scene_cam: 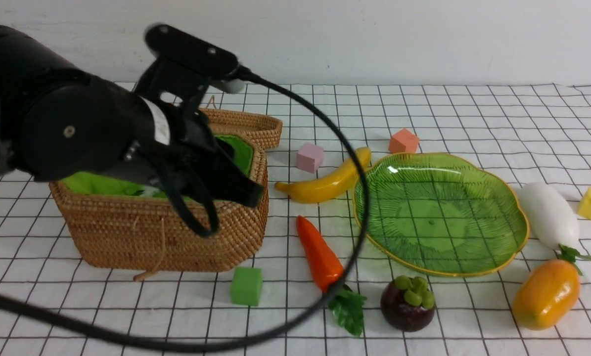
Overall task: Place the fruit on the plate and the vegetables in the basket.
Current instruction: Use the left arm to grab a carrot and put it into the left basket
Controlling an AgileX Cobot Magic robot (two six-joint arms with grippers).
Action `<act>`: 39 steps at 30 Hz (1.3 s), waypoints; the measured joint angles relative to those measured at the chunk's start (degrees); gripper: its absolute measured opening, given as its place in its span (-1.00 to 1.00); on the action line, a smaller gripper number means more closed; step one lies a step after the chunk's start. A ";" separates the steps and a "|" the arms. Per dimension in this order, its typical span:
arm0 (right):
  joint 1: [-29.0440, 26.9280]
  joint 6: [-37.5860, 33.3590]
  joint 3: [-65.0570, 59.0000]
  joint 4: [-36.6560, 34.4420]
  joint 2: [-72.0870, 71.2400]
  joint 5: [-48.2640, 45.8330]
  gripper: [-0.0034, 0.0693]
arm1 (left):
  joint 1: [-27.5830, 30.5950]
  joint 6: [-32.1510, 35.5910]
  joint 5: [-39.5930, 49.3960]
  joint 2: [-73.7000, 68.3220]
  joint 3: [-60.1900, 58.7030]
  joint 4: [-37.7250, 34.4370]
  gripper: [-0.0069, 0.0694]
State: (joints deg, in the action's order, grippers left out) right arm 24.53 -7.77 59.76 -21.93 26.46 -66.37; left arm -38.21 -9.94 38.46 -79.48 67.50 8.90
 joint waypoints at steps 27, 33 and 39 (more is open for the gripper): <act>0.00 5.20 0.00 7.55 0.00 -6.01 -0.38 | -4.61 -26.47 19.19 -45.52 36.66 -1.79 0.67; 0.00 5.08 0.00 6.87 0.00 -6.01 -0.36 | -4.66 -27.43 18.56 -48.60 36.71 0.96 0.48; 0.00 5.06 0.00 6.70 0.00 -6.01 -0.36 | -4.66 -27.53 18.62 -49.37 36.89 1.19 0.22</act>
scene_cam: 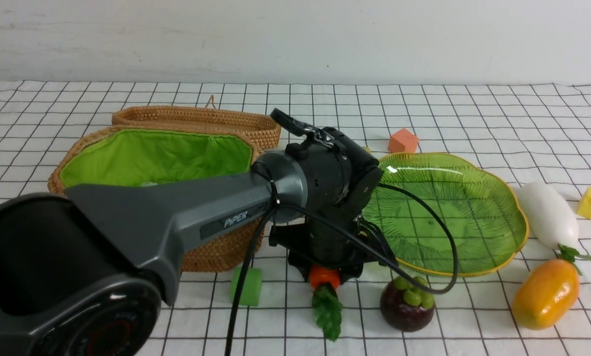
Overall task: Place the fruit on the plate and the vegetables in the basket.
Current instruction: Use the left arm to grab a carrot and put it into the left basket
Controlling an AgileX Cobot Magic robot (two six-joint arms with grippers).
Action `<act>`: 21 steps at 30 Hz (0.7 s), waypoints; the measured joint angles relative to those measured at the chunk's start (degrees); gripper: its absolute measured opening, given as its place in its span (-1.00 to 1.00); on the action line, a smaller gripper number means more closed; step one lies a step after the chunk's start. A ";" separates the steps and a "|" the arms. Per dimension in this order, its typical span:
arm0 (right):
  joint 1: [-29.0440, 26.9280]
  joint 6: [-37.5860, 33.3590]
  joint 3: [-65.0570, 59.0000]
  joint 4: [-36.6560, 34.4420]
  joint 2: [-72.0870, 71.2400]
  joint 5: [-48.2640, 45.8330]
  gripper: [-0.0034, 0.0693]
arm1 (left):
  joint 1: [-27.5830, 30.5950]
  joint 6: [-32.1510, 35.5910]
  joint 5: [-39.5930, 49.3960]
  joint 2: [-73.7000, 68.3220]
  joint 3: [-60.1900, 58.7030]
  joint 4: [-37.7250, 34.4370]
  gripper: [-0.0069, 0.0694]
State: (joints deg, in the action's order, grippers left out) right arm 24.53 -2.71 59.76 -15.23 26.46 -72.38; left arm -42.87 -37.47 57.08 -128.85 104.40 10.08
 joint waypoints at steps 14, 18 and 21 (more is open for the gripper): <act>0.00 -1.95 0.00 -0.46 0.00 0.74 -0.34 | -7.30 17.74 9.54 19.64 0.11 2.84 0.22; 0.00 -4.21 0.00 0.15 0.00 5.22 -0.34 | -7.98 35.62 12.20 25.54 0.17 7.31 0.22; 0.00 -5.56 0.00 0.27 0.00 8.27 -0.33 | -4.77 51.84 13.83 28.09 0.17 9.05 0.22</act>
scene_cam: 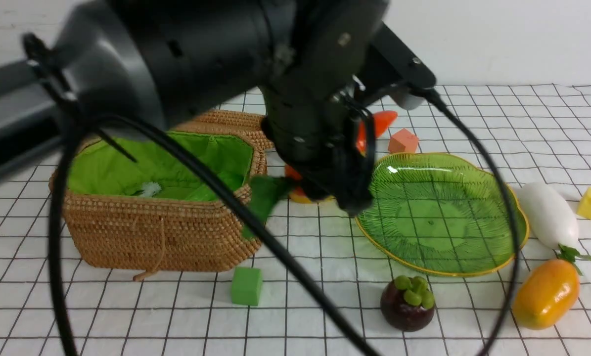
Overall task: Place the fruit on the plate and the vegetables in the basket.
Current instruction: Use the left arm to grab a carrot and put it into the left basket
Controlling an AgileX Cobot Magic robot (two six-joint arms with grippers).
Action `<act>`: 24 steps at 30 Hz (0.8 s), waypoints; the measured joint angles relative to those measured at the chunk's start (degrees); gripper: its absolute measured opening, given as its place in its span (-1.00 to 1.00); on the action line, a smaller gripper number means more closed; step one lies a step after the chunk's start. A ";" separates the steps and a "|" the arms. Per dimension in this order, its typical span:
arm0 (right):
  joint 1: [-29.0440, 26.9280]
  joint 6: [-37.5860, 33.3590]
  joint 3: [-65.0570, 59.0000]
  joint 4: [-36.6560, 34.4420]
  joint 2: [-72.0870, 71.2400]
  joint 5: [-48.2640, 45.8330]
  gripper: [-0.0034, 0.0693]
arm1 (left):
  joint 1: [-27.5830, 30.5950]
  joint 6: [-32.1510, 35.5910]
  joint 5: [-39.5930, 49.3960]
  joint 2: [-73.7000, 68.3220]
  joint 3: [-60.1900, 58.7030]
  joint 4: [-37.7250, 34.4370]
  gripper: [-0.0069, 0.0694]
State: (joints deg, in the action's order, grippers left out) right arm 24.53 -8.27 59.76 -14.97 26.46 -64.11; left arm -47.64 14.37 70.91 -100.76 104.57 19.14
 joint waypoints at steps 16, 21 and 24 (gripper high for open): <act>0.00 -0.40 0.00 1.10 0.00 4.54 -0.31 | 28.31 37.08 0.46 0.60 -1.39 -7.74 0.22; 0.00 -0.40 0.00 1.23 0.00 8.25 -0.31 | 30.54 41.04 -4.21 0.60 -6.25 -8.91 0.22; 0.00 -0.40 0.00 1.28 0.00 8.76 -0.31 | 31.53 39.41 -8.81 0.60 -8.78 -9.06 0.22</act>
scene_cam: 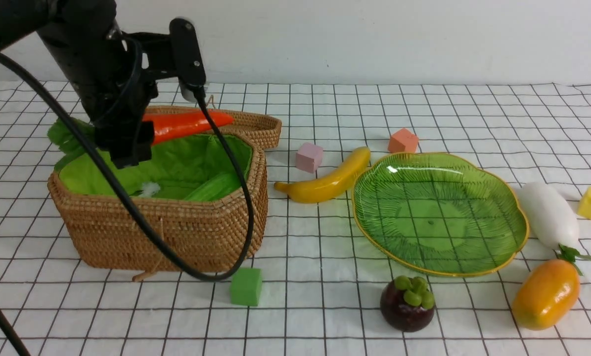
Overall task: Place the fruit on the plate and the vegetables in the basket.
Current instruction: Use the left arm to grab a carrot and put it into the left basket, then use the left arm to grab a banana and put it into the right plate
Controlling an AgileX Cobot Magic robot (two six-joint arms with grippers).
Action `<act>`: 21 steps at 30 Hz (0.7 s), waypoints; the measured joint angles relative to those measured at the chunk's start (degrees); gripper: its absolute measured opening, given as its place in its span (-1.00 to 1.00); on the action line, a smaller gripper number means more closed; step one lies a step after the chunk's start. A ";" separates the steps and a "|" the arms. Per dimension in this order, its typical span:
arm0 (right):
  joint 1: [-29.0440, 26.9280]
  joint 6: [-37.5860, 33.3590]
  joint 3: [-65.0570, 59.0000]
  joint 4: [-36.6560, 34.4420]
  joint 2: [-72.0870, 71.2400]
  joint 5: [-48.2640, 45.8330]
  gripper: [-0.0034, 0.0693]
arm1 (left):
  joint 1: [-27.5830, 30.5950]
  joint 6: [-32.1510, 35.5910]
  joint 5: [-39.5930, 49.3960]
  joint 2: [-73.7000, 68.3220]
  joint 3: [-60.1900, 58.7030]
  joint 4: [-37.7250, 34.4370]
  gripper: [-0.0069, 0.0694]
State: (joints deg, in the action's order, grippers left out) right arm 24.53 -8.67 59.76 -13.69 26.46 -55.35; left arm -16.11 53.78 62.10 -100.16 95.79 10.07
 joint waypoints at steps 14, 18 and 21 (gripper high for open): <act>0.00 0.10 0.00 0.06 0.00 0.26 -0.31 | 0.47 -13.34 -2.84 0.41 -1.00 -4.31 0.77; 0.00 3.25 0.07 1.62 0.00 -1.15 -0.30 | -1.33 -21.29 -3.84 1.94 -1.01 -14.41 0.23; 0.00 8.67 0.67 4.66 0.00 -3.78 -0.30 | -6.26 -24.90 -3.91 1.93 0.54 -16.27 -0.39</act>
State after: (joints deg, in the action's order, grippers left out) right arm 24.53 0.00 60.43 -9.03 26.46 -59.13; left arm -22.37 28.88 58.18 -98.23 96.32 -6.20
